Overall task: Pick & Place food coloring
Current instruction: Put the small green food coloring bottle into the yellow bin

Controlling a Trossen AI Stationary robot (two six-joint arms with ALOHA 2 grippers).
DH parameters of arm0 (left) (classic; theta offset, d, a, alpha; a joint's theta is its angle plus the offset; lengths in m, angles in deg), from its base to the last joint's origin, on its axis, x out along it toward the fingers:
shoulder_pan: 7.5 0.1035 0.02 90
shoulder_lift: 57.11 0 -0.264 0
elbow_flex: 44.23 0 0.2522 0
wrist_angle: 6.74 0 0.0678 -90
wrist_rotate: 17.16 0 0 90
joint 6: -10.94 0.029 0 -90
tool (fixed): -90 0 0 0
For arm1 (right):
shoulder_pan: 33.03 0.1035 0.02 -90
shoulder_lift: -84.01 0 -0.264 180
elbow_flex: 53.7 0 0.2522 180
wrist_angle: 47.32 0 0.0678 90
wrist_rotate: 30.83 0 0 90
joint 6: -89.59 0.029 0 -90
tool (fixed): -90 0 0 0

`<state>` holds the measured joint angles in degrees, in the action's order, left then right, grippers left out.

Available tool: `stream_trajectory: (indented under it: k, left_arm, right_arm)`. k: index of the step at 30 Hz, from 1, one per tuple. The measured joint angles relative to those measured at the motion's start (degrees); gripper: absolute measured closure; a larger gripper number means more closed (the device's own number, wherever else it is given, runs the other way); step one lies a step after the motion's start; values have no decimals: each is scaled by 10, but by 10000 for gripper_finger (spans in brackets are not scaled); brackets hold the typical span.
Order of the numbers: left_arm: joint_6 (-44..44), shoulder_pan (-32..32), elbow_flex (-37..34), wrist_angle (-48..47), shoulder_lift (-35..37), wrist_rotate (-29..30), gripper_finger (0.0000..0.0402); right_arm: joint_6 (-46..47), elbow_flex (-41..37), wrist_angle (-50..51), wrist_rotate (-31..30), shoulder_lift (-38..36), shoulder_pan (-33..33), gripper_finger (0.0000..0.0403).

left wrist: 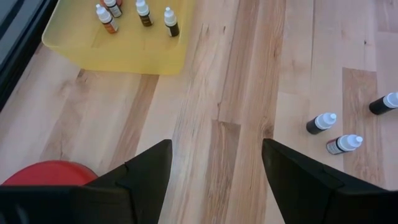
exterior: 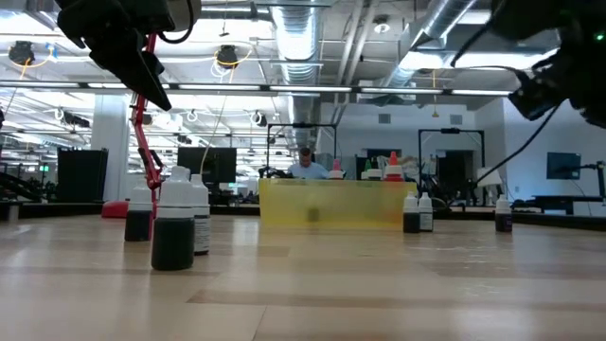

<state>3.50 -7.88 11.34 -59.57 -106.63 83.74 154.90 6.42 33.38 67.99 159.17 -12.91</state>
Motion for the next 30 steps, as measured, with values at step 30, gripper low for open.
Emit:
stream_trajectory:
  k: [30]
  left_arm:
    - [13,0,0,31,0,0,159]
  right_arm:
    - [129,-36,-154,16,52,-14,181]
